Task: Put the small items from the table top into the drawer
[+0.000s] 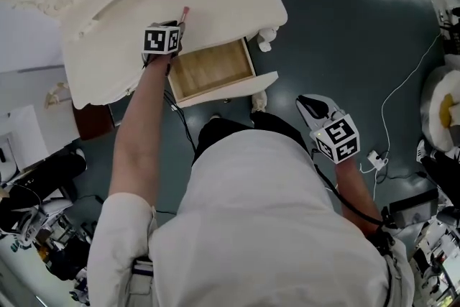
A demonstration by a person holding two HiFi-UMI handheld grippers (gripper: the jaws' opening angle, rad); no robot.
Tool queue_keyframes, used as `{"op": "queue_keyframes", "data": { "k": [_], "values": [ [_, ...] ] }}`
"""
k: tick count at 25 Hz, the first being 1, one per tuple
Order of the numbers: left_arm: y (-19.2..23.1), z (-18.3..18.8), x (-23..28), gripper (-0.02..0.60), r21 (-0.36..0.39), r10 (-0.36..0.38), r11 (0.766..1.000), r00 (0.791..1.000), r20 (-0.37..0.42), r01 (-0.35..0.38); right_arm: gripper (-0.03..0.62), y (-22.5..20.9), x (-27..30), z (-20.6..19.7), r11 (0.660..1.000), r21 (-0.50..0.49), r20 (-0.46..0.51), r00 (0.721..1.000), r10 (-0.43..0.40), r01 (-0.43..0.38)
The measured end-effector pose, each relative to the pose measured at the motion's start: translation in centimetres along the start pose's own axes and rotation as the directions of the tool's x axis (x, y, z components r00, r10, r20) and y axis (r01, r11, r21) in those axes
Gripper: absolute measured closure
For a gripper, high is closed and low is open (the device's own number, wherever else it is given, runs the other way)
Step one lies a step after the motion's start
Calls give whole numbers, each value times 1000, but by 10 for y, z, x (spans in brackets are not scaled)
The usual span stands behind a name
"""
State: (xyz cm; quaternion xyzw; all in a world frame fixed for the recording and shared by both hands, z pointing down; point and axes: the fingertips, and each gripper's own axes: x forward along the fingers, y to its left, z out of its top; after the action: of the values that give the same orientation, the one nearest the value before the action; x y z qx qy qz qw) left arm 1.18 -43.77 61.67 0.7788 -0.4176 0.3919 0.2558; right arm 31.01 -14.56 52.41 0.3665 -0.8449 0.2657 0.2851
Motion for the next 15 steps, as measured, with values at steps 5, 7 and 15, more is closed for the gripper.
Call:
{"op": "queue_keyframes", "data": {
  "k": [5,7,15],
  "values": [
    [10,1,21,489,-13,25,1000,999,-43,-26,566,-21,-3,-3,1000,7,-19,1000,-2,3],
    [14,-3,23,489,-5,38,999,998,-60,-38,569,-21,-4,-3,1000,8,-21,1000,-3,3],
    [18,-9,23,534,-19,75,997,993,-91,-77,572,-33,-2,0,1000,3,-24,999,22,-22]
  ]
}}
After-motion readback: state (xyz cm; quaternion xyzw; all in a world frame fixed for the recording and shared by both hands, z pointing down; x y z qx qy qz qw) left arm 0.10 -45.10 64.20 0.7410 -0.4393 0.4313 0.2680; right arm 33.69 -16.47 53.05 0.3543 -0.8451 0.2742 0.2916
